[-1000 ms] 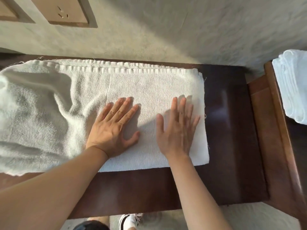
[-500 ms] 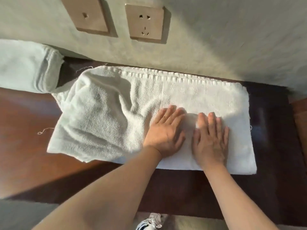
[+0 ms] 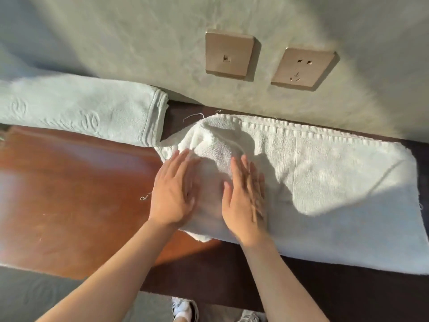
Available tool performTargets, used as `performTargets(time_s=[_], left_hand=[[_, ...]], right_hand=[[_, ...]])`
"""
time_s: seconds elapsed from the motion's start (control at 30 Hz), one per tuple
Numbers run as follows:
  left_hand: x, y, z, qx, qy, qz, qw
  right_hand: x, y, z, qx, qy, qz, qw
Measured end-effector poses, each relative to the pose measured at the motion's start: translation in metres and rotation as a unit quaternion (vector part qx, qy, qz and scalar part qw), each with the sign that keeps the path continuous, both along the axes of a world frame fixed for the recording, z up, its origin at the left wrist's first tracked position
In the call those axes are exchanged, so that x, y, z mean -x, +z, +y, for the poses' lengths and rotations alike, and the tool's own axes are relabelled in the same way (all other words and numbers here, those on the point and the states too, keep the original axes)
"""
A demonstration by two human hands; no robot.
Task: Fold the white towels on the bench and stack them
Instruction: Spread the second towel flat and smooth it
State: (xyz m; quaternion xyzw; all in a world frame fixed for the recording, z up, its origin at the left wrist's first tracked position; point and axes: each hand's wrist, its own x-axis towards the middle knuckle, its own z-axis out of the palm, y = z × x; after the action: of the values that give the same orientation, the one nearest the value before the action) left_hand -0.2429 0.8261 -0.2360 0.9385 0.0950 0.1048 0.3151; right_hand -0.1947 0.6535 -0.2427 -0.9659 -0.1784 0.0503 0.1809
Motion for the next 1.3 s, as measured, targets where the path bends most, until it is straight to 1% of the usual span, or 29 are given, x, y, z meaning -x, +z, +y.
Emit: performTargets(time_s=[0.1,0.13,0.23,0.37,0.5,0.6,0.7,0.77,0.8,0.87,0.93,0.97,1.0,1.03,1.1,1.13,1.17,1.23,1.27,1.3], left_hand=[[0.006,-0.013,0.022,0.052,0.028,0.064,0.996],[0.008,-0.019,0.026,0.044,0.016,0.072,0.996],[0.013,-0.031,0.03,-0.034,-0.021,0.102,0.994],[0.001,-0.037,0.026,-0.109,-0.01,0.183,0.977],[-0.034,-0.04,0.032,-0.15,-0.009,0.209,0.966],[-0.064,-0.042,0.045,-0.18,-0.045,0.221,0.958],[-0.088,-0.039,0.054,-0.166,-0.084,0.243,0.952],[-0.086,-0.034,0.049,-0.149,-0.081,0.223,0.96],[-0.078,-0.031,0.042,-0.128,-0.063,0.197,0.97],[-0.051,-0.022,0.023,-0.053,0.0,0.133,0.99],[-0.02,-0.018,0.001,0.018,0.046,0.075,0.996],[-0.007,-0.015,-0.01,0.075,0.057,0.073,0.993],[0.001,-0.011,-0.021,0.15,0.067,0.091,0.982],[0.006,-0.006,-0.031,0.234,0.08,0.122,0.961],[0.01,0.003,-0.049,0.404,0.123,0.176,0.889],[0.009,0.005,-0.059,0.446,0.158,0.184,0.862],[0.007,0.008,-0.068,0.457,0.194,0.186,0.848],[0.0,0.014,-0.082,0.434,0.252,0.202,0.841],[-0.003,0.017,-0.088,0.436,0.267,0.215,0.832],[-0.005,0.018,-0.094,0.456,0.276,0.228,0.815]], right_hand=[[-0.003,-0.016,-0.005,0.022,0.005,-0.017,1.0],[-0.004,-0.02,-0.01,0.023,-0.003,-0.029,0.999],[-0.002,-0.029,-0.025,0.03,-0.035,-0.053,0.998],[0.001,-0.028,-0.045,0.055,-0.057,-0.052,0.995],[0.005,-0.027,-0.053,0.069,-0.06,-0.058,0.994],[0.004,-0.028,-0.054,0.064,-0.059,-0.086,0.993],[0.003,-0.031,-0.053,0.07,-0.065,-0.1,0.99],[0.001,-0.031,-0.054,0.071,-0.067,-0.1,0.99],[0.001,-0.031,-0.055,0.071,-0.068,-0.097,0.99],[0.0,-0.031,-0.055,0.06,-0.071,-0.089,0.992],[0.0,-0.031,-0.054,0.038,-0.076,-0.085,0.993],[0.0,-0.031,-0.053,0.033,-0.08,-0.089,0.992],[0.001,-0.03,-0.053,0.036,-0.081,-0.093,0.992],[0.0,-0.029,-0.054,0.046,-0.078,-0.09,0.992],[-0.001,-0.027,-0.055,0.055,-0.062,-0.072,0.994],[-0.002,-0.026,-0.056,0.051,-0.056,-0.078,0.994],[-0.003,-0.027,-0.057,0.052,-0.055,-0.098,0.992],[-0.003,-0.028,-0.058,0.072,-0.061,-0.137,0.986],[-0.003,-0.03,-0.059,0.088,-0.057,-0.145,0.984],[-0.004,-0.032,-0.06,0.106,-0.05,-0.145,0.982]])
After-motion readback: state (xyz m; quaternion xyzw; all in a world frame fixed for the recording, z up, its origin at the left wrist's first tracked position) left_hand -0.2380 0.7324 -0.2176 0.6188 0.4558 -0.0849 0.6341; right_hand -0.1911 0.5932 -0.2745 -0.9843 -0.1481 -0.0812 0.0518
